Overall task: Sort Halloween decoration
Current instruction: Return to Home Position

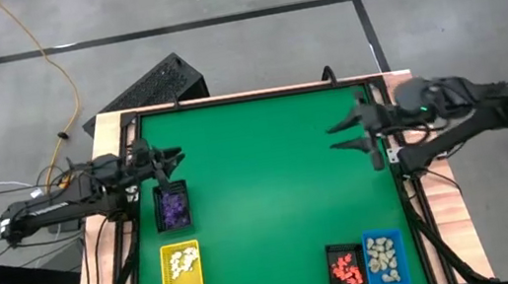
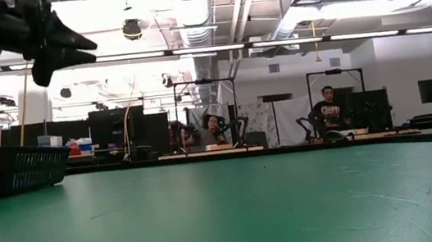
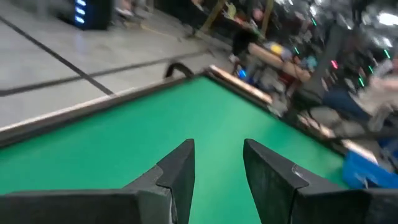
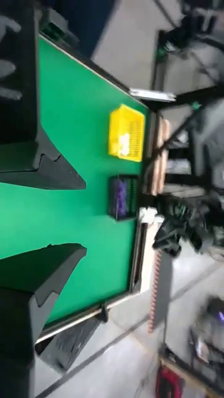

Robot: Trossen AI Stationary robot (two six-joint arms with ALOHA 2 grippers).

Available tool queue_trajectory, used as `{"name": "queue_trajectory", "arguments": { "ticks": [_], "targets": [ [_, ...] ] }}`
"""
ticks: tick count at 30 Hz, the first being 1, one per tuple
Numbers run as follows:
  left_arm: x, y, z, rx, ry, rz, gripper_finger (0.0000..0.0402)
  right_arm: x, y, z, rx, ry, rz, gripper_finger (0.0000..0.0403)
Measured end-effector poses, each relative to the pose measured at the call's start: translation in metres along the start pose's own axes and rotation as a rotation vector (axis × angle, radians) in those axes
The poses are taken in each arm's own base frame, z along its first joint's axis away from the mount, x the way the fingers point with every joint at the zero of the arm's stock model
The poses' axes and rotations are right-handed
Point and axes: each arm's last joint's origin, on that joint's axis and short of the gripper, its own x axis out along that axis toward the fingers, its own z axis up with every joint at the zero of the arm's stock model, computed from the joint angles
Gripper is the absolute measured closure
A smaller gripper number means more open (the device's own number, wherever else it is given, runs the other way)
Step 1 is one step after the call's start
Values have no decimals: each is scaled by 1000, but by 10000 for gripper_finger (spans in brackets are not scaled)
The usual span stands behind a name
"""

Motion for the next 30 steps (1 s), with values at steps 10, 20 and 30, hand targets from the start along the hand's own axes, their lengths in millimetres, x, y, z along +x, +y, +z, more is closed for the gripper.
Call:
{"name": "queue_trajectory", "arguments": {
  "ticks": [10,20,30],
  "targets": [
    [-43,8,10,-6,-192,-10,276,-38,3,-101,197,-308,-54,239],
    [-35,10,-7,15,-105,-54,276,-35,7,-164,231,-384,-122,239],
    [-13,16,-57,-24,-53,-117,276,-8,18,-214,249,-402,-112,239]
  ]
}}
